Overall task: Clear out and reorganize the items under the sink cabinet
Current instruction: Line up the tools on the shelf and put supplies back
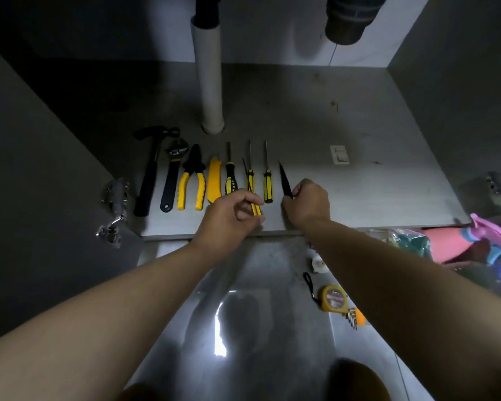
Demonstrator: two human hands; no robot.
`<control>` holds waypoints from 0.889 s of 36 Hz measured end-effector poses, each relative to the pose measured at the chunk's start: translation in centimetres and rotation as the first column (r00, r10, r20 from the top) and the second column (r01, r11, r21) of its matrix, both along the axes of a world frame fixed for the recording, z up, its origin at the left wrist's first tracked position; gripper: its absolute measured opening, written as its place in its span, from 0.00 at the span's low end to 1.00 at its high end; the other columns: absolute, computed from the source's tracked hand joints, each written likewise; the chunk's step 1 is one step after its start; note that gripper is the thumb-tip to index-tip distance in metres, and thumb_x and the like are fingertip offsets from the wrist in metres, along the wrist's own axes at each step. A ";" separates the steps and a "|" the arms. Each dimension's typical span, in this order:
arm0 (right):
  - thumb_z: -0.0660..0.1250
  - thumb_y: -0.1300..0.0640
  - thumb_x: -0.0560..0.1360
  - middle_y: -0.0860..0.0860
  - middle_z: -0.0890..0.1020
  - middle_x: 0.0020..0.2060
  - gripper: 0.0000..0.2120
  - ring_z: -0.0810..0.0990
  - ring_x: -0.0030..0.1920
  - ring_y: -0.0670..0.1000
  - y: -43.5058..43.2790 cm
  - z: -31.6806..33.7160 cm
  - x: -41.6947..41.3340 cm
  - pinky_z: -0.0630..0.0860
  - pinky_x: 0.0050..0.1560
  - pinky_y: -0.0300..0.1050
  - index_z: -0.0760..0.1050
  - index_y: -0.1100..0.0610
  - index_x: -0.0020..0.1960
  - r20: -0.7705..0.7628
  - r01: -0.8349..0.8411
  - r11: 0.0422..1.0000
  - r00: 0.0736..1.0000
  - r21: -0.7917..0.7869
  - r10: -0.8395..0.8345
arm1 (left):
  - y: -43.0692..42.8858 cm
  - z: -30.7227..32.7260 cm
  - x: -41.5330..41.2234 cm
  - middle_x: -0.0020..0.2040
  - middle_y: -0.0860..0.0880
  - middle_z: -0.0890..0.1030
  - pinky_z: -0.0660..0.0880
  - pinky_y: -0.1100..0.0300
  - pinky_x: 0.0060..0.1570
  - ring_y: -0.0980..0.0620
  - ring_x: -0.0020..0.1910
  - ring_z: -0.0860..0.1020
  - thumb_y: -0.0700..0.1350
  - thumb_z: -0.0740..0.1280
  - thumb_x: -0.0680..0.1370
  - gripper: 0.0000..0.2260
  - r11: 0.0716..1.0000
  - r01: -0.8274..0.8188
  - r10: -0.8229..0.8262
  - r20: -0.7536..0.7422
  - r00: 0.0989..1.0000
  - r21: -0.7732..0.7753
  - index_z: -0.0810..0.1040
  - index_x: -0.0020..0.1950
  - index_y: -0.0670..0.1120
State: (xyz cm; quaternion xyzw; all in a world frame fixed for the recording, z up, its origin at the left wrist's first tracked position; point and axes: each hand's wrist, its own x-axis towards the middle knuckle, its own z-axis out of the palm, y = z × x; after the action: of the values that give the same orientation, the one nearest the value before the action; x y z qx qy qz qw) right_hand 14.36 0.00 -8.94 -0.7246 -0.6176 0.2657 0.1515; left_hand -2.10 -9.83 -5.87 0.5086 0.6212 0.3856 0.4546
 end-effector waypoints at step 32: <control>0.69 0.55 0.76 0.53 0.80 0.38 0.05 0.77 0.38 0.49 -1.4 1.9 -0.5 0.71 0.41 0.42 0.76 0.56 0.46 -0.180 -0.095 0.987 0.977 0.128 0.117 | 0.0 -0.8 1.2 0.37 0.60 0.81 0.75 0.70 0.39 0.64 0.34 0.79 0.36 0.74 0.76 0.12 0.996 -0.083 0.084 0.079 0.993 -0.013 0.79 0.56 0.46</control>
State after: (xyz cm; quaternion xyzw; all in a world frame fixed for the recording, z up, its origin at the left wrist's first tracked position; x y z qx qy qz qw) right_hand 13.91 -1.37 -7.02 -0.6520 -0.6531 0.3032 0.2374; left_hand -0.94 -9.84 -6.66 0.4642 0.6254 0.4210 0.4649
